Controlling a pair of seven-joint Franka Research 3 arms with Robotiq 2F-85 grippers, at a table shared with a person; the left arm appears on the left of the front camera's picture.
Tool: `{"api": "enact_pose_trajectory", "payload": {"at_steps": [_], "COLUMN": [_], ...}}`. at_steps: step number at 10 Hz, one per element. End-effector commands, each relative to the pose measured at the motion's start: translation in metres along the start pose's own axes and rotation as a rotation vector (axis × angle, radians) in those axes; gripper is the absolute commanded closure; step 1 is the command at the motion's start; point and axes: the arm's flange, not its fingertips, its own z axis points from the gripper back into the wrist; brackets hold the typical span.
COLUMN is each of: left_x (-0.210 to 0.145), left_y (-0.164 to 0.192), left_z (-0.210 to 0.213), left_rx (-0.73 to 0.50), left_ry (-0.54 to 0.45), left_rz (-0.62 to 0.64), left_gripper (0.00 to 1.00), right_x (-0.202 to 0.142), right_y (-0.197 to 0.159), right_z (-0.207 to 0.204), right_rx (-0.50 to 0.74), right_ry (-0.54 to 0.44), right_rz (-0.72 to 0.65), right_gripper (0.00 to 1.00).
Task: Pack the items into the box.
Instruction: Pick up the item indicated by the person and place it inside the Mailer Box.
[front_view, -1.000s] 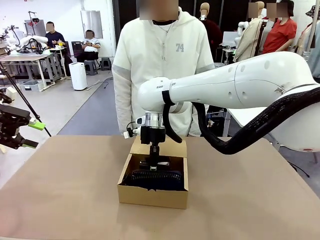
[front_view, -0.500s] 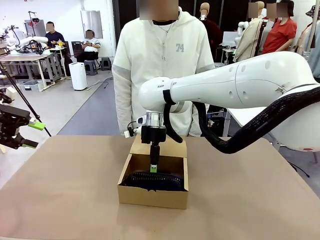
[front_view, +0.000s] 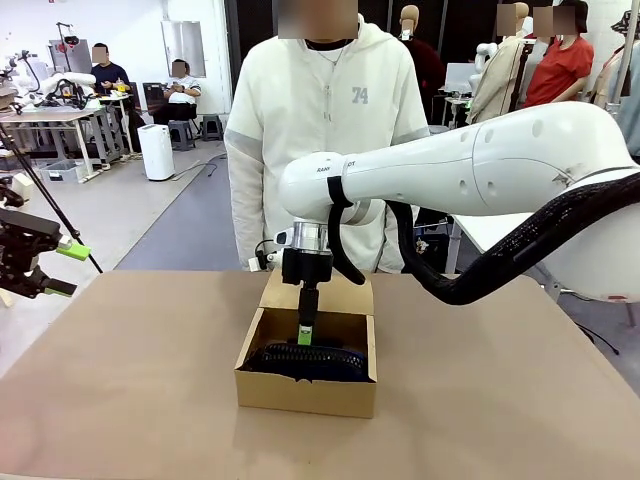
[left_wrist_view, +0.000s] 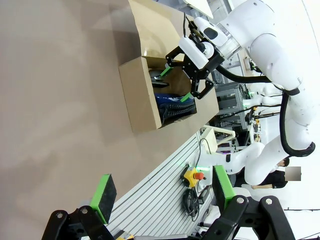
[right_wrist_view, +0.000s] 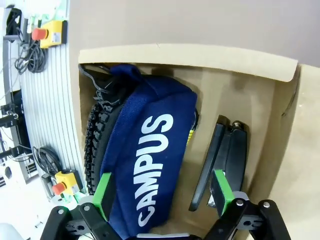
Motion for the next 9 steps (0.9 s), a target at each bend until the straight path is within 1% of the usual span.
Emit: {"api": "enact_pose_trajectory", "payload": {"at_steps": [1, 2, 3, 4, 5, 6, 7, 8, 9], "left_x": [-0.001, -0.001, -0.001, -0.001, -0.001, -0.001, -0.001, -0.001, -0.001], "left_y": [0.001, 0.001, 0.001, 0.001, 0.001, 0.001, 0.001, 0.001, 0.001], "left_z": [0.003, 0.003, 0.003, 0.003, 0.003, 0.003, 0.003, 0.003, 0.003], "left_rx": [-0.006, -0.006, -0.006, -0.006, -0.006, -0.006, -0.006, -0.006, -0.006], "left_ry": [0.007, 0.007, 0.007, 0.007, 0.007, 0.007, 0.007, 0.007, 0.007], "left_rz": [-0.013, -0.013, -0.013, -0.013, -0.013, -0.013, -0.013, -0.013, -0.013], "left_gripper": [0.0, 0.0, 0.0, 0.0, 0.0, 0.0, 0.0, 0.0, 0.0], "right_x": [-0.012, -0.018, -0.03, -0.051, -0.075, -0.101, -0.146, -0.187, -0.243], "right_y": [0.014, 0.018, 0.027, 0.046, 0.063, 0.076, 0.096, 0.112, 0.136], "right_z": [0.008, 0.025, 0.052, 0.084, 0.109, 0.125, 0.139, 0.145, 0.147], "right_rx": [0.021, 0.096, 0.15, 0.139, 0.124, 0.155, 0.179, 0.181, 0.156], "right_ry": [-0.05, -0.115, -0.199, -0.291, -0.397, -0.499, -0.686, -0.813, -0.965], "right_rz": [-0.031, -0.029, -0.045, -0.06, -0.144, -0.26, -0.45, -0.559, -0.715], "right_gripper": [0.0, 0.0, 0.0, 0.0, 0.0, 0.0, 0.0, 0.0, 0.0]}}
